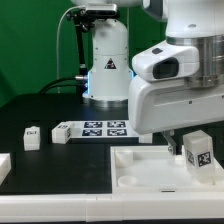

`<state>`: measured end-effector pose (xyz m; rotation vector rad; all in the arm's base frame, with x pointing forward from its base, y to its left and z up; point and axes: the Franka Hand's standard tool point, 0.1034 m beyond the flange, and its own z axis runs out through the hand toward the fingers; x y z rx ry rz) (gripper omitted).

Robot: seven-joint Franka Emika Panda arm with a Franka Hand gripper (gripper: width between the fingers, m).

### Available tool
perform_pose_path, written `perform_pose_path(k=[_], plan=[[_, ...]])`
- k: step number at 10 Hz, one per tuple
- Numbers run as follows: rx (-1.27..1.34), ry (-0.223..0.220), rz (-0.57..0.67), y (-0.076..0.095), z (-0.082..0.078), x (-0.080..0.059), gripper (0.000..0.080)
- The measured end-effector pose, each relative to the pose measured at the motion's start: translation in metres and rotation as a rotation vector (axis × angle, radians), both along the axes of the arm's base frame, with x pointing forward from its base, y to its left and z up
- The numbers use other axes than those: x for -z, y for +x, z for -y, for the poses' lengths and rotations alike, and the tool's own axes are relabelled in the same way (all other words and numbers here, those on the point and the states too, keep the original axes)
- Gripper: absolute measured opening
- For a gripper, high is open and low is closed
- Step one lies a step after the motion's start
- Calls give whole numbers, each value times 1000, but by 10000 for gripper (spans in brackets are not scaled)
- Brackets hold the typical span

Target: Assemble one leg

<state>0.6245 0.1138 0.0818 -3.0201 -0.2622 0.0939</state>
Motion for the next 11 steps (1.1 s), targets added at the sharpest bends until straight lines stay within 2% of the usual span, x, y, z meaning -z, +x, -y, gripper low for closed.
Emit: perform_pose_path(k=[2,3,4,5,8,11], plan=[[0,0,0,0,0,0,626],[0,0,0,0,0,0,442],[0,0,0,0,0,0,442],[14,-1,-1,0,0,0,289],[49,-3,-5,0,0,0,290],[503,-43,-46,-1,-2,1,290]])
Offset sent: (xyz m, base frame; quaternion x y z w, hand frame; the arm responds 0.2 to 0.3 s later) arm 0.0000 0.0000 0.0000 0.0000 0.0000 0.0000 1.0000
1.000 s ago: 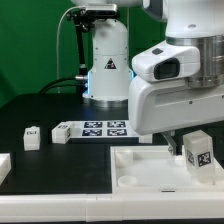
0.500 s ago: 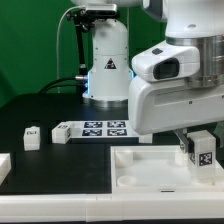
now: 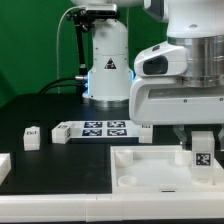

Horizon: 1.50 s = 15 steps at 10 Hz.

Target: Assemble one leg

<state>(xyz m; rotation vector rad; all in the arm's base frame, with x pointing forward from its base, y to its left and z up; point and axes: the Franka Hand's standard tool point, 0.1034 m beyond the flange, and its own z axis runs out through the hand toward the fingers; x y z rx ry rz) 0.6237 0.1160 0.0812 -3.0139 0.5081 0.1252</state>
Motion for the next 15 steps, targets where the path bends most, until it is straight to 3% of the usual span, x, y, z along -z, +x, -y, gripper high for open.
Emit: perform_pose_path(k=[8,10,11,12,13,15], plan=[[873,-64,-79,0,0,1,290],[920,-67,-84,0,0,1,293],[870,-64,-79,0,-1,1,509],[870,-64,-79,0,-1,1,509],[821,-62,-74,0,-1,1,624],[568,-47,-52,-1,-2,2,643]])
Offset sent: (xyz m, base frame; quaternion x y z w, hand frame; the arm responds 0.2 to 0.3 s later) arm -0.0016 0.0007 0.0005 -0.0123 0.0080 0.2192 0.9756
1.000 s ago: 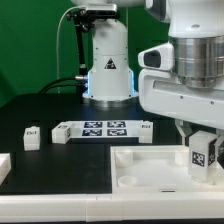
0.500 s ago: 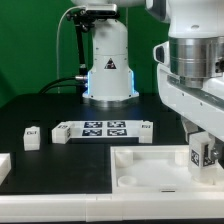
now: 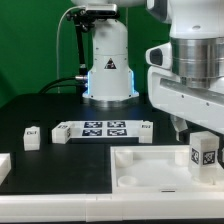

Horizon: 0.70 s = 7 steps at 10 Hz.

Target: Assemble one leg

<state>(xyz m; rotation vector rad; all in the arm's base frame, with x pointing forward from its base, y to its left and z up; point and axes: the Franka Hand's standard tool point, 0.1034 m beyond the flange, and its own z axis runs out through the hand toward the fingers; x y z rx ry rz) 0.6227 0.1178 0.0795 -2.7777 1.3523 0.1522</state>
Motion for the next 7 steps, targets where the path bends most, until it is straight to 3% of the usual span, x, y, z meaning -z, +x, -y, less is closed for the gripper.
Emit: perform_pose_path(k=[7], plan=[[-684,48,57,-2,-2,1,649]])
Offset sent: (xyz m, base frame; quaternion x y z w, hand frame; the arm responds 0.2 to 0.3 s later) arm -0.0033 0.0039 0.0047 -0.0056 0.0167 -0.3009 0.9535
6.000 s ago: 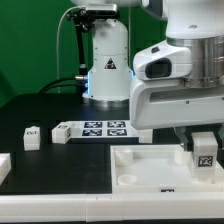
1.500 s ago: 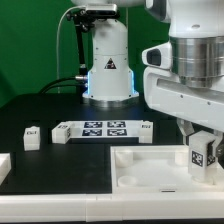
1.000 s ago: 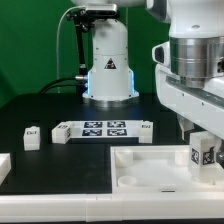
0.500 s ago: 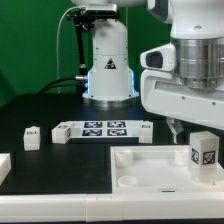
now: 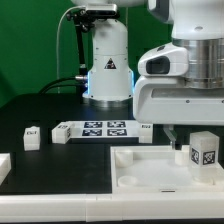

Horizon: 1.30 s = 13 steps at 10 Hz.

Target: Assemble one leg

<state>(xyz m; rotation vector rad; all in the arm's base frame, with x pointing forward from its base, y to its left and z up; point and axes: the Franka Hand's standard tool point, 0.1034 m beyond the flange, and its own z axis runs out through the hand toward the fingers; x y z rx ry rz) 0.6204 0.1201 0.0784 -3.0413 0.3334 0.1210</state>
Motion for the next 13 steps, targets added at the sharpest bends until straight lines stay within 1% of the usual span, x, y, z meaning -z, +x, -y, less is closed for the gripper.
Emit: perform_pose_path(k=[5,7,8,9,10,11,12,13], plan=[[-397,27,33,-1,1,1,649],[-399,28,33,-1,1,1,649],[-399,28,33,-1,2,1,500],[-384,28,31,-1,1,1,500],[-362,26,29,-1,1,1,350],[-363,25,30,-1,2,1,291],[-360,25,29,-1,2,1,291],[-253,20,20,-1,2,1,291]])
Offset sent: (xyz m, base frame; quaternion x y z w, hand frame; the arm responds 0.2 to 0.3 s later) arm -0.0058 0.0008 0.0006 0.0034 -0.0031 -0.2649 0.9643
